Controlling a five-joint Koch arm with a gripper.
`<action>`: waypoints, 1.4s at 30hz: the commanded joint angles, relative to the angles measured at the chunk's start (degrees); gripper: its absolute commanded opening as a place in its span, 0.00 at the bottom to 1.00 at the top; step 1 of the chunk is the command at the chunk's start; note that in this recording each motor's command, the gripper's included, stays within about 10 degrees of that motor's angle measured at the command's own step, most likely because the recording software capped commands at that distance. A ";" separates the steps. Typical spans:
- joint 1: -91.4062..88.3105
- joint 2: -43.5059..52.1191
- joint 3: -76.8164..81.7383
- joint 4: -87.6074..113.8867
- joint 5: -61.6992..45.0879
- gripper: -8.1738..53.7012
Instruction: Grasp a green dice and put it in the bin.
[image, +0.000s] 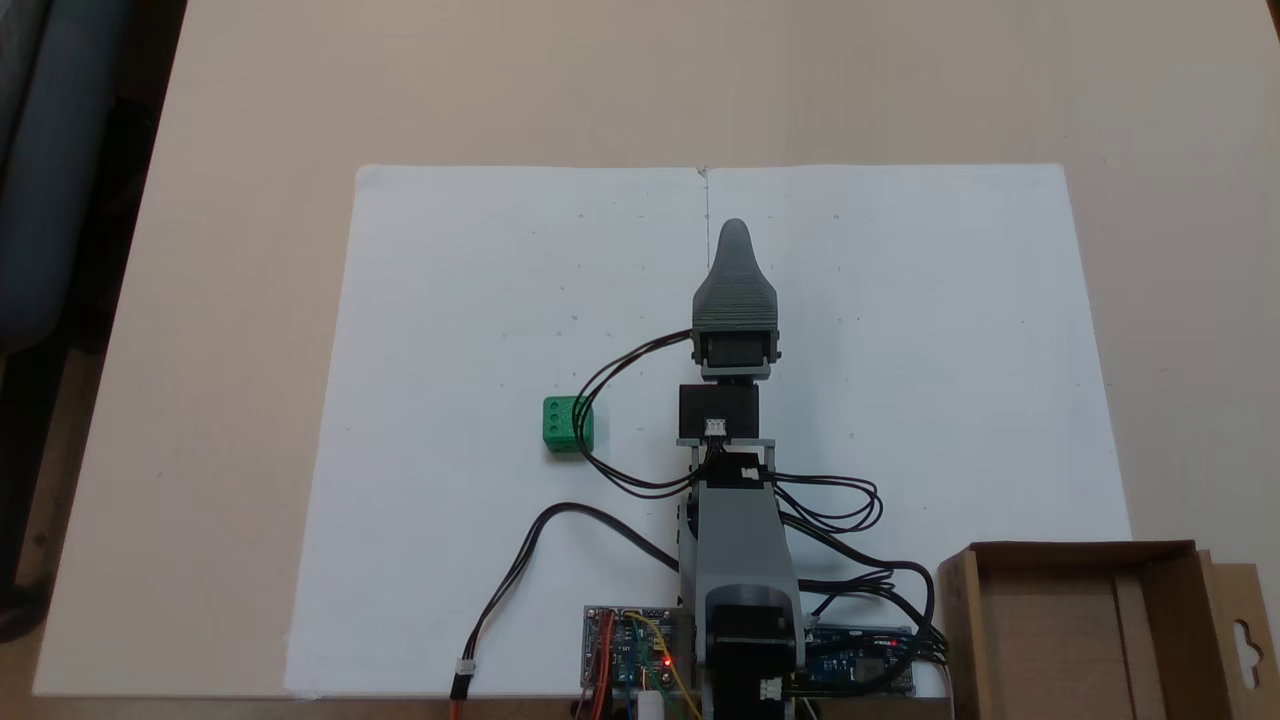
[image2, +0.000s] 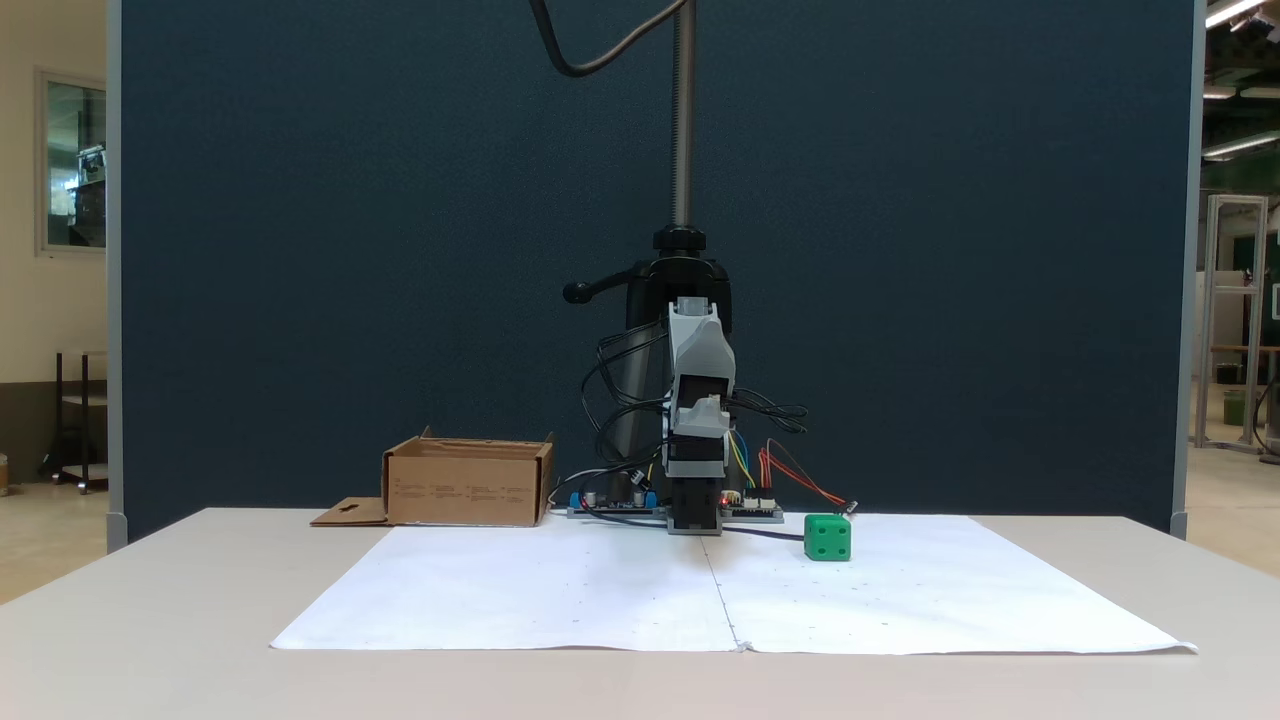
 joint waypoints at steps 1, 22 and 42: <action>6.15 6.42 3.52 1.23 3.25 0.87; 6.15 6.42 3.52 1.32 3.25 0.87; 6.94 6.33 3.52 4.22 2.90 0.86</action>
